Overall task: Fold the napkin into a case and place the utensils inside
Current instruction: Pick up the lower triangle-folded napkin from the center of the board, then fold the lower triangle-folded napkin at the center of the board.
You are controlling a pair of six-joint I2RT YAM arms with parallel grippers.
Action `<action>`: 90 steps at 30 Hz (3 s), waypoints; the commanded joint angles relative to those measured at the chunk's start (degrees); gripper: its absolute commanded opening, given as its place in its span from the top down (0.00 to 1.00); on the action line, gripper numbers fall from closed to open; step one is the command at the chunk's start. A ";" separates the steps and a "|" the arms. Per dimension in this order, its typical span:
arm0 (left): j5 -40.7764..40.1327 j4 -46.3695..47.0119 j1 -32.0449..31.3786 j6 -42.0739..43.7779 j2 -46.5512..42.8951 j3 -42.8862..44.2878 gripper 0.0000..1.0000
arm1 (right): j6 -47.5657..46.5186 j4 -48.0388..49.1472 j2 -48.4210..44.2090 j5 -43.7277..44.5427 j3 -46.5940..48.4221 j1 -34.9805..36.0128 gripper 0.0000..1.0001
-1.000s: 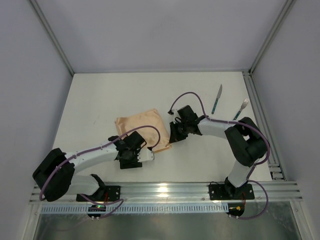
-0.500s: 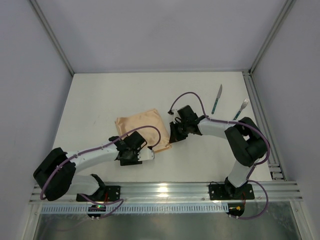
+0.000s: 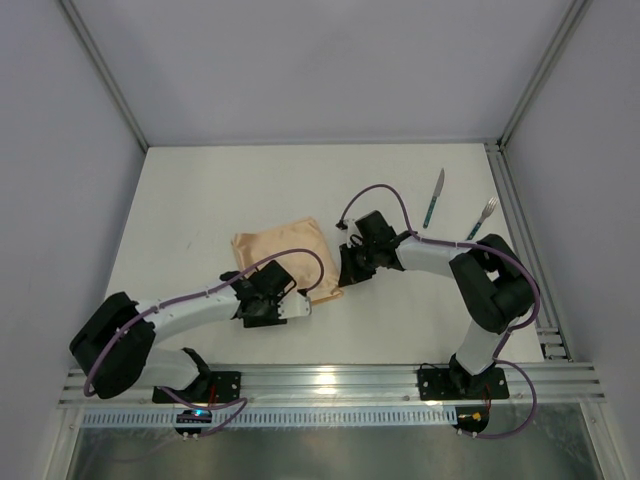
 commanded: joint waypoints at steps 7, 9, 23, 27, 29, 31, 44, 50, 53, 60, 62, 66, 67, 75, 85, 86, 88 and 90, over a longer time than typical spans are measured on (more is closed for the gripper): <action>2.85 5.07 -0.28 -0.85 2.61 -1.99 0.73 | -0.73 0.62 -1.55 -0.69 -0.19 -0.16 0.91; 2.59 5.25 -0.28 -1.72 2.35 -1.99 0.81 | -1.17 0.18 -2.25 -0.60 -0.54 -0.25 0.91; 9.60 -3.09 1.12 -6.74 -8.98 1.35 1.00 | -15.38 15.97 -28.69 -0.78 -13.88 1.93 0.42; 11.55 -5.55 2.00 -7.00 -11.10 2.40 1.00 | -33.88 23.27 -35.98 0.45 -20.65 10.98 0.35; 12.86 -6.79 2.44 -7.00 -11.80 2.93 1.00 | -38.94 32.22 -37.66 1.25 -26.98 14.67 0.29; 14.09 -7.93 3.23 -7.09 -11.98 3.89 1.00 | -45.18 39.16 -38.03 1.07 -31.20 16.09 0.25; 15.24 -10.39 4.29 -6.12 -11.10 5.92 1.00 | -53.64 45.61 -17.92 15.13 -27.36 26.20 0.23; 16.29 -10.92 4.64 -6.12 -11.28 6.09 1.00 | -53.02 47.11 -12.28 21.19 -25.95 27.52 0.23; 17.00 -11.45 5.25 -5.95 -11.45 6.09 1.00 | -52.41 46.59 -10.61 22.86 -26.47 27.61 0.25; 18.23 -12.15 6.49 -5.77 -11.54 6.45 1.00 | -49.95 43.68 -9.37 25.86 -26.38 27.61 0.56; 18.32 -12.33 7.10 -5.42 -11.54 6.36 1.00 | -49.34 42.98 -10.33 26.47 -26.91 27.61 0.67; 18.76 -12.68 7.98 -4.72 -11.54 5.92 1.00 | -46.27 38.51 -15.15 25.07 -27.44 27.61 0.86; 18.84 -12.94 8.33 -4.54 -11.63 5.74 1.00 | -45.30 34.67 -16.04 22.89 -26.92 27.52 0.90; 19.90 -17.94 10.35 -0.16 -12.94 5.04 0.99 | -35.98 14.61 -22.81 10.24 -20.50 27.52 0.96; 22.88 -26.99 10.70 6.43 -15.14 4.78 0.86 | -31.84 -0.76 -15.80 -8.31 -10.58 27.52 0.96; 23.06 -27.88 10.88 7.23 -15.32 4.78 0.87 | -31.76 -1.92 -15.00 -9.55 -8.74 27.44 0.96; 23.24 -29.63 11.41 9.25 -15.67 4.78 0.88 | -31.40 -3.68 -13.59 -12.97 -7.76 27.17 0.96; 23.77 -30.87 11.67 10.48 -15.84 5.21 0.88 | -30.88 -3.60 -13.07 -14.22 -7.58 26.30 0.96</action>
